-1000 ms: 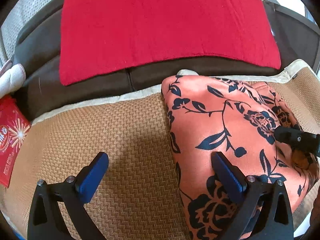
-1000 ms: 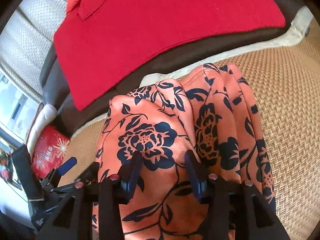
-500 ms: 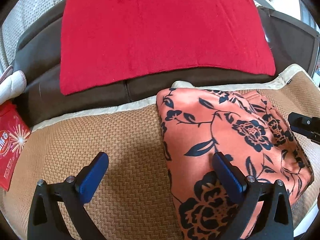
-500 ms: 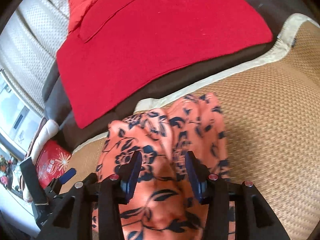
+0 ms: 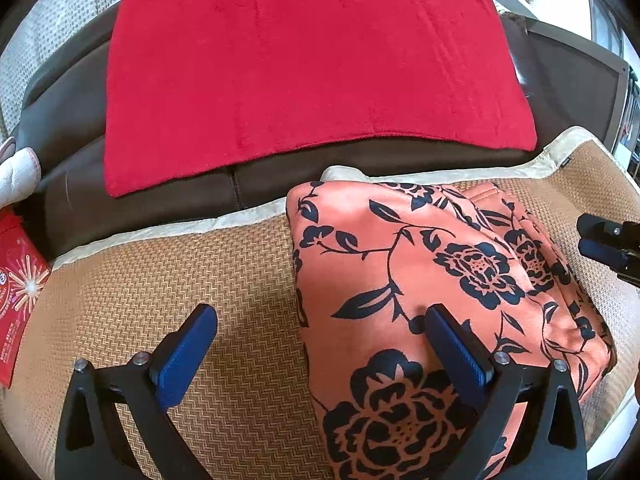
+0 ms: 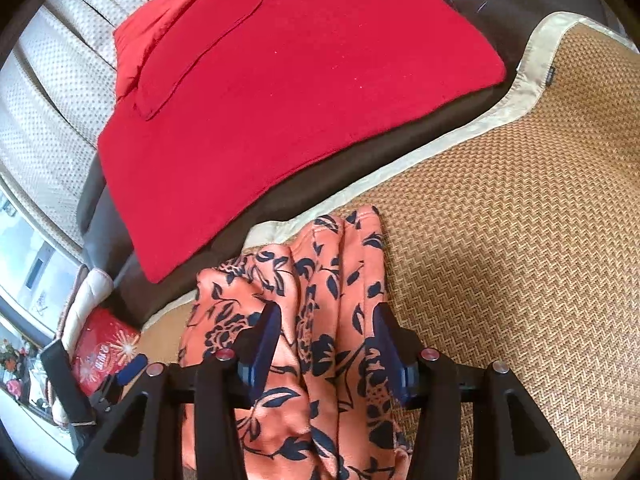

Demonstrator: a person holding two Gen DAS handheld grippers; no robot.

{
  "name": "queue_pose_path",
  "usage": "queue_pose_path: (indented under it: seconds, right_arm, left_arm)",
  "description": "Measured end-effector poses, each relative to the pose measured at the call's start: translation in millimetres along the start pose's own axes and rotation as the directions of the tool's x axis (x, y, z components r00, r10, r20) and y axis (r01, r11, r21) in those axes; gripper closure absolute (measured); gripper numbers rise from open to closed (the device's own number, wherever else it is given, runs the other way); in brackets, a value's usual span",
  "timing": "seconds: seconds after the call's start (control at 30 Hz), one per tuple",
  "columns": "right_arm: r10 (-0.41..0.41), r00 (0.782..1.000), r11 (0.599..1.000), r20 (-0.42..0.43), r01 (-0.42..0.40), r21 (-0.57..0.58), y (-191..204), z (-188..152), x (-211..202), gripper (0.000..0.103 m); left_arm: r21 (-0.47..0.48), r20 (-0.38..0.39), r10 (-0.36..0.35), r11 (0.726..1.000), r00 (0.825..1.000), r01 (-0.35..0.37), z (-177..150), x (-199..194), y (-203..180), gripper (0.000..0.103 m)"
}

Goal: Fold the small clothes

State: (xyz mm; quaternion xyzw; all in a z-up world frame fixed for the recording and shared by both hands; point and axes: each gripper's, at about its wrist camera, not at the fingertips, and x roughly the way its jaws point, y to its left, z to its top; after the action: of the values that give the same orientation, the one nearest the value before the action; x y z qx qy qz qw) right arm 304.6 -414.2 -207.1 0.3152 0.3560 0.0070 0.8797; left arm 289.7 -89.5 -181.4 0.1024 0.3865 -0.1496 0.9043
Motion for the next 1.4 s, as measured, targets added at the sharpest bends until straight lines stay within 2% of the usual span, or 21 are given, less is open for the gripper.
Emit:
queue_pose_path:
  seconds: [0.07, 0.2, 0.3, 0.4, 0.57, 0.67, 0.8, 0.93, 1.07, 1.1, 1.4]
  right_arm:
    - [0.035, 0.999, 0.999, -0.011, -0.036, -0.034, 11, -2, 2, 0.05]
    - [0.044, 0.998, 0.994, -0.05, -0.049, -0.099, 33, -11, 12, 0.05]
    - [-0.004, 0.995, 0.993, -0.102, -0.008, -0.114, 39, -17, 28, 0.05]
    - [-0.062, 0.979, 0.994, -0.196, 0.044, -0.096, 35, -24, 50, 0.053]
    - [-0.055, 0.986, 0.996, -0.155, 0.043, -0.079, 40, -19, 43, 0.052]
    - [-0.009, 0.996, 1.0, -0.089, 0.009, -0.002, 27, -9, 28, 0.051]
    - [-0.011, 1.0, 0.997, -0.014, 0.012, 0.071, 4, 1, 10, 0.047]
    - [-0.032, 0.999, 0.993, -0.005, 0.032, 0.115, -15, 7, 1, 0.047]
    - [-0.039, 0.999, 0.989, -0.019, 0.042, 0.145, -29, 9, -2, 0.035]
    - [-0.037, 0.999, 0.988, -0.028, 0.041, 0.15, -32, 9, -2, 0.034]
    - [0.035, 0.996, 0.985, -0.077, -0.021, 0.172, -50, 9, 2, 0.033]
  left_arm:
    - [0.0, -0.004, 0.003, 1.0, 1.0, -0.003, 0, 2, 1, 0.0]
    - [0.008, -0.005, 0.011, 1.0, 1.0, -0.011, -2, 3, 5, 0.0]
    - [0.008, -0.014, 0.013, 1.0, 1.0, -0.013, -4, 4, 10, 0.0]
    - [0.019, -0.036, 0.018, 1.0, 0.999, -0.017, -7, 8, 11, 0.0]
    - [0.015, -0.044, 0.003, 1.0, 0.999, -0.002, -6, 8, 19, 0.0]
    - [0.003, -0.041, -0.005, 1.0, 0.999, 0.005, -5, 5, 26, 0.0]
    - [-0.016, -0.034, -0.007, 1.0, 0.999, 0.006, -3, 2, 33, 0.0]
    - [-0.018, -0.031, -0.005, 1.0, 1.0, 0.004, -4, 0, 32, 0.0]
    - [-0.005, -0.035, -0.003, 1.0, 0.999, 0.003, -5, 2, 26, 0.0]
    - [-0.004, -0.036, -0.005, 1.0, 0.999, 0.005, -5, 2, 25, 0.0]
    - [-0.013, -0.051, -0.027, 1.0, 0.998, 0.027, -3, 9, 19, 0.0]
